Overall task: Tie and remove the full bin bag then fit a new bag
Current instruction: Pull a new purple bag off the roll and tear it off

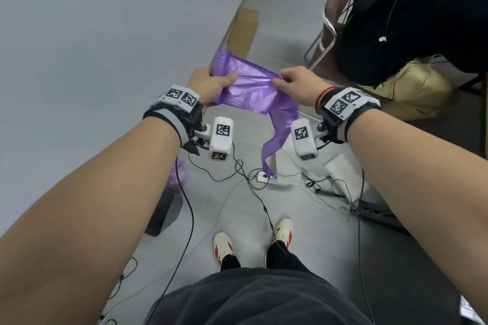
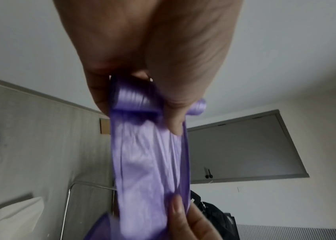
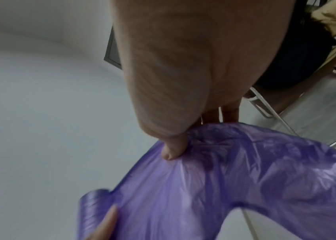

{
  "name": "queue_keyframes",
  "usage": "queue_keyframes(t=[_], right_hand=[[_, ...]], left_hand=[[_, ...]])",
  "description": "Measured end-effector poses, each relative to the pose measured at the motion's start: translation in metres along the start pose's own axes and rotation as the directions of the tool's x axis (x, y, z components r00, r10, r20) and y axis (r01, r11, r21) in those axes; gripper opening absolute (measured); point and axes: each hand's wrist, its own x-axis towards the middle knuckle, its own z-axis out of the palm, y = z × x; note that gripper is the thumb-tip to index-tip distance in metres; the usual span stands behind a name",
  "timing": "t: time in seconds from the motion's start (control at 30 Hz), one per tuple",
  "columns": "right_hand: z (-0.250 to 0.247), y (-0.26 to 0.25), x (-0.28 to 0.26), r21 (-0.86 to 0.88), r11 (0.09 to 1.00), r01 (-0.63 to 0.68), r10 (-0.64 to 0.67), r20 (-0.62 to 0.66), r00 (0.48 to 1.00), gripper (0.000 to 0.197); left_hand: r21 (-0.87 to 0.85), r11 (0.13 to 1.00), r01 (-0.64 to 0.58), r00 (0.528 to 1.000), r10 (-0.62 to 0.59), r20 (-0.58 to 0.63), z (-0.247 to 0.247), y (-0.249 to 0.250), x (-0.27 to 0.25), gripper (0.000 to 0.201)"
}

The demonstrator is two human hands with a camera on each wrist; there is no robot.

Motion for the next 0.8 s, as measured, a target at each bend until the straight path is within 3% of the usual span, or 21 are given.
queue_keyframes(t=[0.07,0.17,0.23,0.33,0.4,0.53,0.63,0.8], right_hand=[[-0.005,0.009,0.001,-0.031,0.999,-0.036,0.036,-0.024,0.999,0.042],[-0.009,0.011,0.003,0.016,0.999,-0.031,0.031,-0.018,0.999,0.039],[-0.009,0.004,0.003,0.100,0.995,-0.014,0.011,0.025,1.000,0.033],[-0.006,-0.010,-0.001,0.175,0.984,0.008,-0.030,0.120,0.992,0.026],[-0.003,-0.015,0.003,0.179,0.983,0.031,-0.049,0.095,0.994,0.025],[-0.008,-0.009,0.009,0.138,0.990,0.014,-0.026,0.087,0.996,0.037],[-0.014,0.002,0.010,0.087,0.996,-0.033,0.021,0.131,0.991,0.041],[-0.012,-0.011,0.013,0.156,0.988,0.012,-0.036,0.158,0.987,0.039]], left_hand=[[-0.004,0.999,0.040,0.998,-0.040,-0.038,-0.004,-0.003,0.004,0.012],[0.005,0.999,0.048,0.998,-0.047,-0.044,-0.003,-0.004,0.006,0.007],[-0.007,0.998,0.054,0.998,-0.054,-0.018,-0.001,-0.003,0.007,0.019],[-0.018,0.999,0.040,0.997,-0.039,0.068,0.005,0.003,0.003,0.053],[-0.020,1.000,0.024,0.995,-0.022,0.100,0.007,0.006,0.003,0.063],[-0.020,0.999,-0.027,1.000,0.027,-0.016,-0.004,0.006,0.011,0.034],[-0.039,0.999,-0.012,0.997,0.009,-0.076,-0.013,0.004,0.015,0.031],[-0.068,0.997,-0.031,0.998,0.035,0.051,-0.005,0.009,0.011,0.036]])
